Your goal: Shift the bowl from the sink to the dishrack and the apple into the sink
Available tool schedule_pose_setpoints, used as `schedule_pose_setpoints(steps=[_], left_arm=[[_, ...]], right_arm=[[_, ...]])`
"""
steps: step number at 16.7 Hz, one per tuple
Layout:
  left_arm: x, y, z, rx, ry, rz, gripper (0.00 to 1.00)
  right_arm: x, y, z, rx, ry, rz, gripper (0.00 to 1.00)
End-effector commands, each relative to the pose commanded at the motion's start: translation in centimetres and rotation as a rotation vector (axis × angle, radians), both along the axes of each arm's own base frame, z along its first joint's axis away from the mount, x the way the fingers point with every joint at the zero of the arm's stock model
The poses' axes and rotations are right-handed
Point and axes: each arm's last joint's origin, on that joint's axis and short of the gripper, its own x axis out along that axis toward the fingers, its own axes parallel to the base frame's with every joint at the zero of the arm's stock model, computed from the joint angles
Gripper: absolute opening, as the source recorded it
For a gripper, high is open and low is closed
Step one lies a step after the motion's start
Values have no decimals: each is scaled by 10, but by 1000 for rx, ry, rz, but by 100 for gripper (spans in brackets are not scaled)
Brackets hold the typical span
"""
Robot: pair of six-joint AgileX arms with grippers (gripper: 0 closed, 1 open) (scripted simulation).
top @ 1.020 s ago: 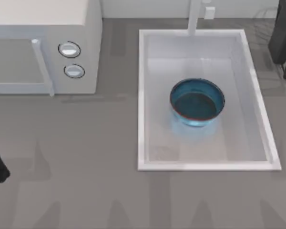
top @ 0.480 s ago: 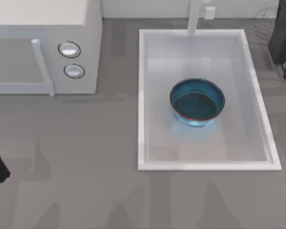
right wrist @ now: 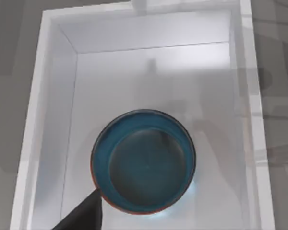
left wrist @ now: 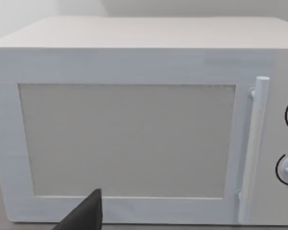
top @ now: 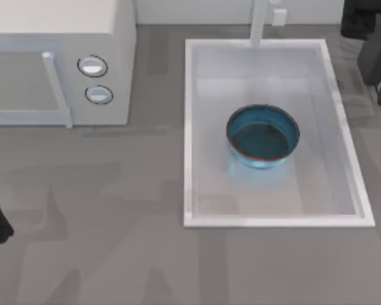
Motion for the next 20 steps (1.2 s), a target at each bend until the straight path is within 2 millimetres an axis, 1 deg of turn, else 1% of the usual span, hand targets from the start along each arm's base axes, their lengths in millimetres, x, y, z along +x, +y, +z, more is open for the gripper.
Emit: schedule_pose_setpoints(steps=[2,3,5,7,9,12,13,15,17,20], left_arm=[[0,0,0,0,0,0,100],[0,0,0,0,0,0,100],[0,0,0,0,0,0,100],[0,0,0,0,0,0,100],[0,0,0,0,0,0,100],[0,0,0,0,0,0,100],[0,0,0,0,0,0,100],[0,0,0,0,0,0,100],[0,0,0,0,0,0,100],[0,0,0,0,0,0,100]], right_arm=[[41,29,-11,-12,110,9,100],[60,44,-20,-21,162,12,100],[93,75,-45,-44,259,17,100],[119,103,-75,-70,344,21,100],[136,128,-108,-99,417,23,100],[150,157,-152,-139,501,24,100],[152,163,-164,-150,522,25,100],[154,173,-183,-167,551,26,100],[154,177,-192,-176,566,27,100],[154,177,-192,-176,566,27,100]])
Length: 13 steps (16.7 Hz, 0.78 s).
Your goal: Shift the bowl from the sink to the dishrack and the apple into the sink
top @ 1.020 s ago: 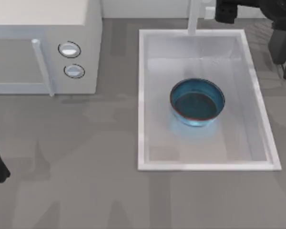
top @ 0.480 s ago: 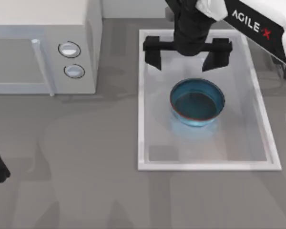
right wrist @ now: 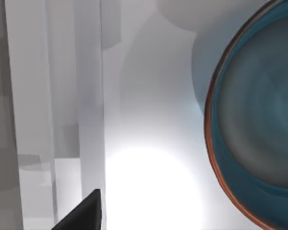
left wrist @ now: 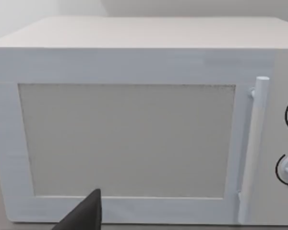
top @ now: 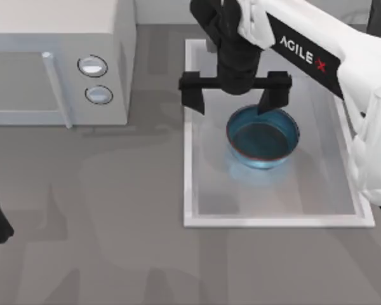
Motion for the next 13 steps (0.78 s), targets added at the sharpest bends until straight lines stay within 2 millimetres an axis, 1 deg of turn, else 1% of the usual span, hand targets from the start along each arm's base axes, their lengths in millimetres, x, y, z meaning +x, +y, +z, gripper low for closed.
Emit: schedule_pose_setpoints(steps=[3,4,6,10,12,13], left_arm=[[0,0,0,0,0,0,100],[0,0,0,0,0,0,100],[0,0,0,0,0,0,100],[0,0,0,0,0,0,100],[0,0,0,0,0,0,100],[0,0,0,0,0,0,100]], right_arm=[[2,-2,-3,-1,3,-4,100],[3,-1,-8,0,1,-2,100],[8,0,-28,0,0,0,100],[18,0,-79,0,0,0,100],[20,0,-96,0,0,0,100],[20,0,-98,0,0,0,100]])
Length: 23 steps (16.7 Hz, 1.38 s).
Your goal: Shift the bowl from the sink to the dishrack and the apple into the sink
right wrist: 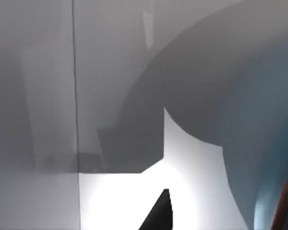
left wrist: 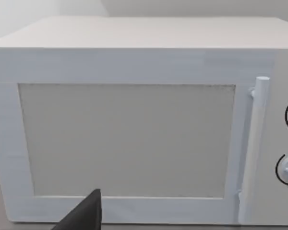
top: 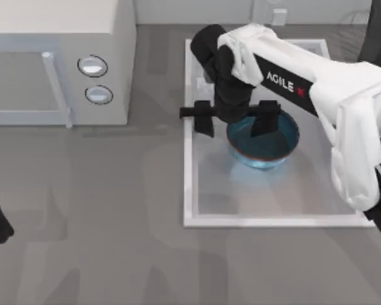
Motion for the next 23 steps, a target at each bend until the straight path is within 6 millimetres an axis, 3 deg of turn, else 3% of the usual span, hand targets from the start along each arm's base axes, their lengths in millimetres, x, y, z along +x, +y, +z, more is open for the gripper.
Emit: schedule_pose_setpoints(steps=[3,16,23], left_arm=[[0,0,0,0,0,0,100],[0,0,0,0,0,0,100],[0,0,0,0,0,0,100]], right_arm=[[0,0,0,0,0,0,100],[0,0,0,0,0,0,2],[0,0,0,0,0,0,0]])
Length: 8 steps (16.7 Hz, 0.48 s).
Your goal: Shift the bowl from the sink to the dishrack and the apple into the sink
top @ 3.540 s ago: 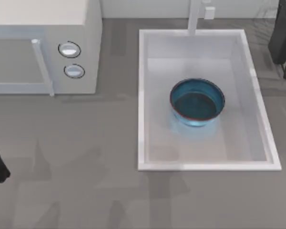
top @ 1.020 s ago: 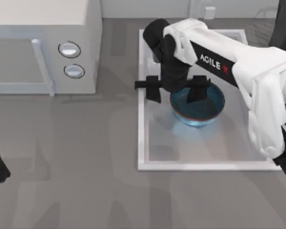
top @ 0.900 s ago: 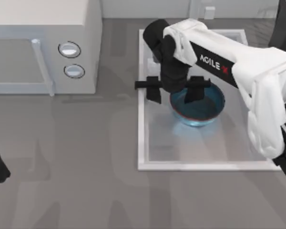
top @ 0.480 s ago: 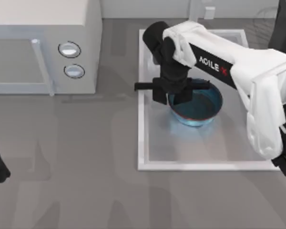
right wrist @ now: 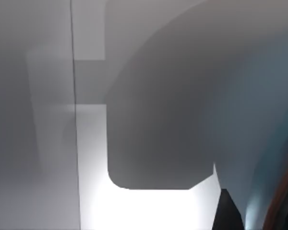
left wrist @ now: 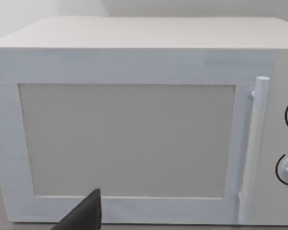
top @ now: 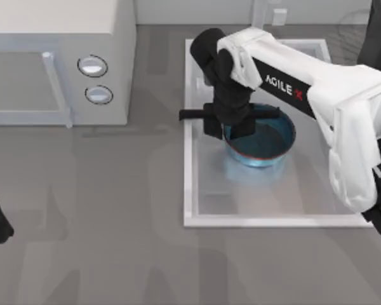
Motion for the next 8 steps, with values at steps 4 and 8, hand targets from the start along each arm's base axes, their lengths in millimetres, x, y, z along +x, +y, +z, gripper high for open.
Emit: schedule_pose_setpoints(steps=[4,8], left_arm=[[0,0,0,0,0,0,100],[0,0,0,0,0,0,100]], right_arm=[[-2,2,8,0,-3,-2,0],[-35,26,60,-5,6,1,0]])
